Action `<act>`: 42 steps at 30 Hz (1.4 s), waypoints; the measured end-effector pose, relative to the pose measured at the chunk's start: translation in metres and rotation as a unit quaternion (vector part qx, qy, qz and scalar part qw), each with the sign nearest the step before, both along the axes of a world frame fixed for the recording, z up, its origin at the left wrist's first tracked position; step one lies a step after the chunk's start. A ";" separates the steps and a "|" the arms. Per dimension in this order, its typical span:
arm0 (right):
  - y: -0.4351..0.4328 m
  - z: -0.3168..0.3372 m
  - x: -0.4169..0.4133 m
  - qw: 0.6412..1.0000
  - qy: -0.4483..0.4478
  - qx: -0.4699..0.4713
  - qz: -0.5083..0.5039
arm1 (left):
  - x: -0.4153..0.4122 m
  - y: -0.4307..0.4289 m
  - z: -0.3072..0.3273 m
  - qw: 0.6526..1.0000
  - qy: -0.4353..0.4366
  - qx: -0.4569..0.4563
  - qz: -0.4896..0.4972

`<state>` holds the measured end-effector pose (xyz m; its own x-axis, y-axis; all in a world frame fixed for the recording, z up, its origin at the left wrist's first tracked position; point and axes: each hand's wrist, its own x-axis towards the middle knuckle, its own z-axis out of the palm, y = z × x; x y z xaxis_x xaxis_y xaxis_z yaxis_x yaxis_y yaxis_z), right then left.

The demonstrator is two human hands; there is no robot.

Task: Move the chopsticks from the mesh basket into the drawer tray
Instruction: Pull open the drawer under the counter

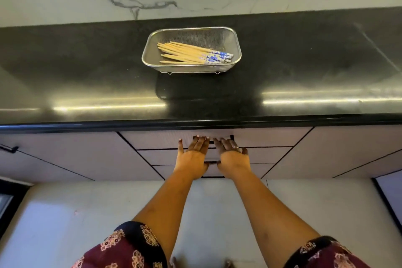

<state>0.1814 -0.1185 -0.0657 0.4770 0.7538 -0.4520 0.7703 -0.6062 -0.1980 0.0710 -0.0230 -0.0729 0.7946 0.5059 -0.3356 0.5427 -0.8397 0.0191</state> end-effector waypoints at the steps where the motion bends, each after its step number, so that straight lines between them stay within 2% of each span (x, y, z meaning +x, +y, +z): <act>1: 0.004 -0.005 0.004 1.000 0.011 -0.024 0.001 | 0.003 0.000 -0.005 1.000 0.020 -0.013 0.008; 4: 0.011 -0.019 0.009 0.999 0.027 -0.035 -0.002 | 0.011 -0.001 -0.018 0.997 0.058 -0.032 0.026; 7: 0.013 -0.031 0.007 0.999 0.014 -0.031 0.007 | 0.022 0.003 -0.024 0.996 0.035 -0.057 0.067; 14: 0.016 -0.030 0.004 0.997 -0.019 -0.068 0.028 | 0.029 0.006 -0.029 0.992 0.046 -0.078 0.084; 24: -0.001 -0.029 -0.016 0.997 -0.028 -0.068 0.025 | 0.005 -0.012 -0.028 0.995 0.078 -0.045 0.035; 32: -0.021 -0.025 -0.040 0.996 -0.055 -0.069 0.018 | -0.018 -0.029 -0.025 0.996 0.051 -0.067 0.014; 40: -0.082 -0.031 -0.094 0.997 -0.044 -0.060 0.007 | -0.076 -0.079 -0.035 0.995 0.069 -0.054 -0.039; 42: -0.094 -0.020 -0.108 0.999 -0.046 -0.029 0.002 | -0.089 -0.093 -0.030 0.996 0.060 -0.037 -0.053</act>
